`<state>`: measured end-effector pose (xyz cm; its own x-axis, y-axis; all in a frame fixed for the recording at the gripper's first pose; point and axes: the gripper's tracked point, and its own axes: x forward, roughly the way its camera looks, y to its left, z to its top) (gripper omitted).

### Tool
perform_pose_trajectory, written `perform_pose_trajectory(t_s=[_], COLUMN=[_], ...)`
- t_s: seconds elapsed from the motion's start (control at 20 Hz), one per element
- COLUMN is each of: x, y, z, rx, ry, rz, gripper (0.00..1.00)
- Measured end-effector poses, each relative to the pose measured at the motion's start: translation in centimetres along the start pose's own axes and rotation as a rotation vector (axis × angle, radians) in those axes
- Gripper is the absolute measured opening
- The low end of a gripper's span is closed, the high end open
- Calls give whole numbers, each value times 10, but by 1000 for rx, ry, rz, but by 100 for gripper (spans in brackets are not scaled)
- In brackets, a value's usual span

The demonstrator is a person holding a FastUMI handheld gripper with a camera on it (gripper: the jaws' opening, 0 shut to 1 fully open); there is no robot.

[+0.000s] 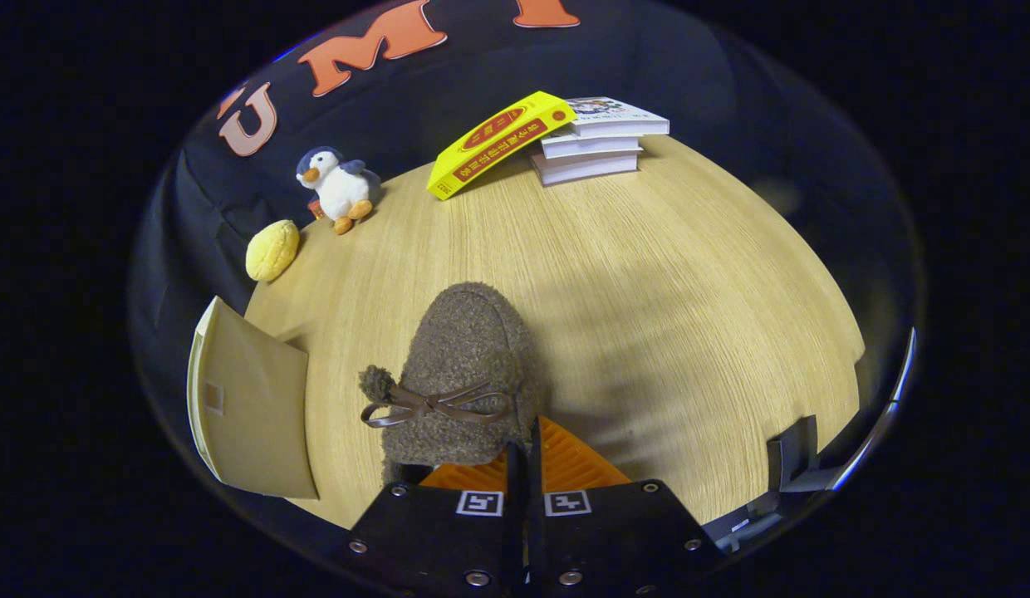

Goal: Open the storage box then place both shoes into the box .Put the left shoe in first, then the right shoe, with the right side of both shoes facing outward in a uniform manner.

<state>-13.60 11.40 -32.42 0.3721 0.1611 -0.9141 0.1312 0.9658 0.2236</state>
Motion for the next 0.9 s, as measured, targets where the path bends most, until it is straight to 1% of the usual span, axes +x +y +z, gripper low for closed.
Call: perform_pose_trajectory(t_s=[0.25, 0.55, 0.7, 0.9], x=[-44, -77, -86, -87], y=[67, 154, 206, 267], z=[23, 35, 38, 23], rx=[-14, -65, -100, -108], ry=[-43, -61, -61, -27], rz=[72, 119, 166, 209], gripper=[4, 4, 4, 4])
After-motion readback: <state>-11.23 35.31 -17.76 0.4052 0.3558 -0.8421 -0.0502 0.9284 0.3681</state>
